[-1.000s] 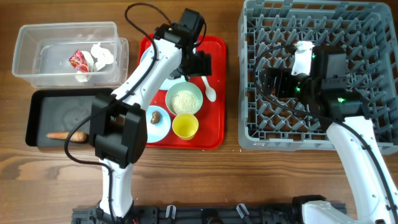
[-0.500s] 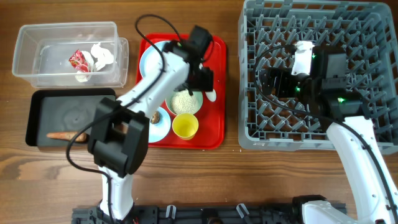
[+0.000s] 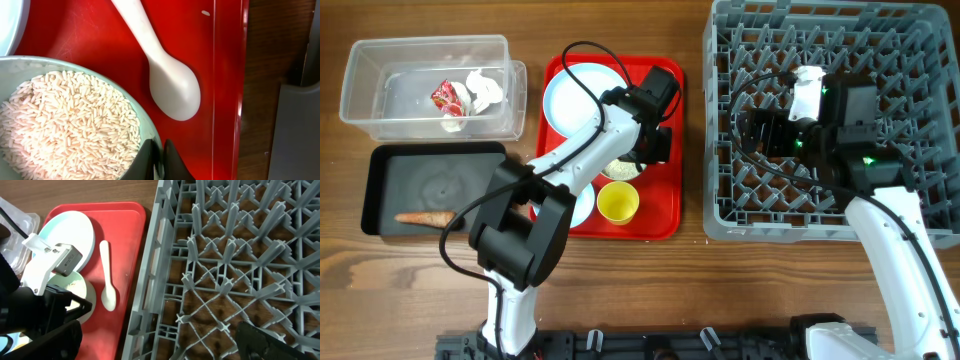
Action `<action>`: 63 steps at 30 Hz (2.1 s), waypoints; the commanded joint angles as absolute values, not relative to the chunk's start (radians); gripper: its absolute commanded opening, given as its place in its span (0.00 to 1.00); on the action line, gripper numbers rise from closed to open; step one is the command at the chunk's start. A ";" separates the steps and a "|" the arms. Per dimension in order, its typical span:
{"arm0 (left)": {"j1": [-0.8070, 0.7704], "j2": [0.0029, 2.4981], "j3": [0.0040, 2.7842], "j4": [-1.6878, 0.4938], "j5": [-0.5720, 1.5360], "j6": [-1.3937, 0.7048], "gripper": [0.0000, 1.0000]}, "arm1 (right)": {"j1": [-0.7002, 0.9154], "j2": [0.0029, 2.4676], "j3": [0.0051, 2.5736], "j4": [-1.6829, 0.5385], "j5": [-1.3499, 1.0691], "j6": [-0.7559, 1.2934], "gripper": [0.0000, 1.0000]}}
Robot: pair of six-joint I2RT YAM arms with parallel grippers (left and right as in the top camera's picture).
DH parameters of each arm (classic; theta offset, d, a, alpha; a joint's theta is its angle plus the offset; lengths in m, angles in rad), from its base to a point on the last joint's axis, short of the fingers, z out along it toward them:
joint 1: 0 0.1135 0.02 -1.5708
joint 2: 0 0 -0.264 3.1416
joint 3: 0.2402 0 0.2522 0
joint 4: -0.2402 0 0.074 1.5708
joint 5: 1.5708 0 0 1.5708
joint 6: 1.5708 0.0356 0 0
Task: Sort waste into correct bins and load items into the dishwasher rack
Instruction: 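Grasp the green bowl of rice with the left gripper, then tip the rice bowl over the black tray to pour out rice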
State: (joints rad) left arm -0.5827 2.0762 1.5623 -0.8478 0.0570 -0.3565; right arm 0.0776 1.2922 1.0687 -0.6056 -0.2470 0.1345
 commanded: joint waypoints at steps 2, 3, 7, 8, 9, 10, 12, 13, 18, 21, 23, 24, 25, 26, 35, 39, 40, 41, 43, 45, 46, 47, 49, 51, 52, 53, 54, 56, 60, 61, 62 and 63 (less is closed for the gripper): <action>-0.583 2.031 1.621 -0.915 0.123 -0.387 0.04 | 0.078 1.304 1.078 -0.604 -0.257 0.141 1.00; -0.583 2.014 1.652 -0.946 0.123 -0.401 0.04 | 0.078 1.304 1.078 -0.604 -0.257 0.141 1.00; -0.583 1.935 1.706 -1.000 0.122 -0.401 0.04 | 0.078 1.304 1.078 -0.604 -0.257 0.141 1.00; -0.583 1.921 1.706 -1.005 0.122 -0.400 0.04 | 0.078 1.304 1.078 -0.604 -0.257 0.141 1.00; -0.582 1.908 1.706 -1.011 0.117 -0.400 0.04 | 0.078 1.304 1.078 -0.604 -0.257 0.141 1.00; -0.573 1.888 1.706 -1.020 0.103 -0.400 0.04 | 0.078 1.304 1.078 -0.604 -0.257 0.141 1.00; -0.540 1.845 1.706 -1.037 0.083 -0.400 0.04 | 0.078 1.304 1.078 -0.604 -0.257 0.141 1.00; -0.508 1.814 1.706 -1.049 0.076 -0.400 0.04 | 0.078 1.304 1.078 -0.604 -0.257 0.141 1.00; -0.291 1.687 1.706 -1.171 -0.011 -0.399 0.04 | 0.078 1.304 1.078 -0.604 -0.257 0.141 1.00; -0.159 1.671 1.706 -1.241 -0.012 -0.377 0.04 | 0.078 1.304 1.078 -0.605 -0.257 0.141 1.00; -0.020 1.671 1.706 -1.299 0.034 -0.308 0.04 | 0.078 1.304 1.078 -0.603 -0.257 0.141 1.00; 0.027 1.671 1.705 -1.308 0.064 -0.280 0.04 | 0.078 1.304 1.078 -0.603 -0.257 0.141 1.00; 0.096 1.671 1.702 -1.310 0.129 -0.234 0.04 | 0.078 1.304 1.078 -0.602 -0.257 0.141 1.00; 0.163 1.671 1.692 -1.306 0.185 -0.198 0.04 | 0.078 1.304 1.078 -0.600 -0.257 0.141 1.00; 0.647 1.672 1.324 -1.082 0.710 -0.003 0.04 | 0.078 1.304 1.078 -0.591 -0.257 0.141 0.99; 0.755 1.684 1.219 -0.976 0.908 -0.004 0.04 | 0.078 1.304 1.078 -0.590 -0.264 0.160 1.00; 0.764 1.692 1.215 -0.961 0.947 -0.004 0.04 | 0.078 1.304 1.078 -0.588 -0.264 0.160 1.00; 0.767 1.699 1.215 -0.954 0.971 -0.004 0.04 | 0.078 1.304 1.078 -0.588 -0.264 0.160 1.00; 0.769 1.711 1.215 -0.928 1.058 -0.004 0.04 | 0.078 1.304 1.078 -0.588 -0.265 0.160 1.00; 0.769 1.716 1.215 -0.919 1.143 -0.004 0.04 | 0.078 1.304 1.078 -0.588 -0.264 0.160 1.00; 0.769 1.716 1.215 -0.920 1.189 -0.004 0.04 | 0.078 1.304 1.078 -0.588 -0.264 0.160 1.00; 0.771 1.716 1.215 -0.920 1.231 -0.004 0.04 | 0.078 1.304 1.078 -0.588 -0.264 0.160 1.00; 0.780 1.716 1.215 -0.920 1.335 -0.004 0.04 | 0.078 1.304 1.078 -0.588 -0.264 0.160 1.00; 0.801 1.716 1.215 -0.929 1.445 -0.008 0.04 | 0.078 1.304 1.078 -0.588 -0.264 0.160 1.00; 0.807 1.716 1.215 -0.937 1.467 -0.008 0.04 | 0.078 1.304 1.078 -0.588 -0.264 0.160 1.00; 0.820 1.716 1.215 -0.955 1.499 -0.008 0.04 | 0.078 1.304 1.078 -0.588 -0.264 0.160 1.00; 0.828 1.716 1.215 -0.969 1.517 -0.008 0.04 | 0.078 1.304 1.078 -0.588 -0.264 0.160 1.00; 0.843 1.716 1.215 -1.004 1.569 -0.007 0.04 | 0.078 1.304 1.078 -0.589 -0.264 0.160 1.00; 0.861 1.716 1.215 -1.064 1.577 -0.041 0.04 | 0.078 1.304 1.078 -0.589 -0.264 0.160 1.00; 0.862 1.716 1.215 -1.072 1.578 -0.041 0.04 | 0.078 1.304 1.078 -0.589 -0.264 0.160 1.00; 0.862 1.716 1.215 -1.071 1.577 -0.041 0.04 | 0.078 1.304 1.078 -0.589 -0.264 0.160 1.00; 0.862 1.716 1.215 -1.071 1.577 -0.041 0.04 | 0.078 1.304 1.078 -0.589 -0.264 0.160 1.00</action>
State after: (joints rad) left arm 0.8539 1.7111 1.2186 -1.0698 1.5398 -0.0387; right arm 0.0776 1.2922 1.0687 -0.5907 -0.2474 0.1463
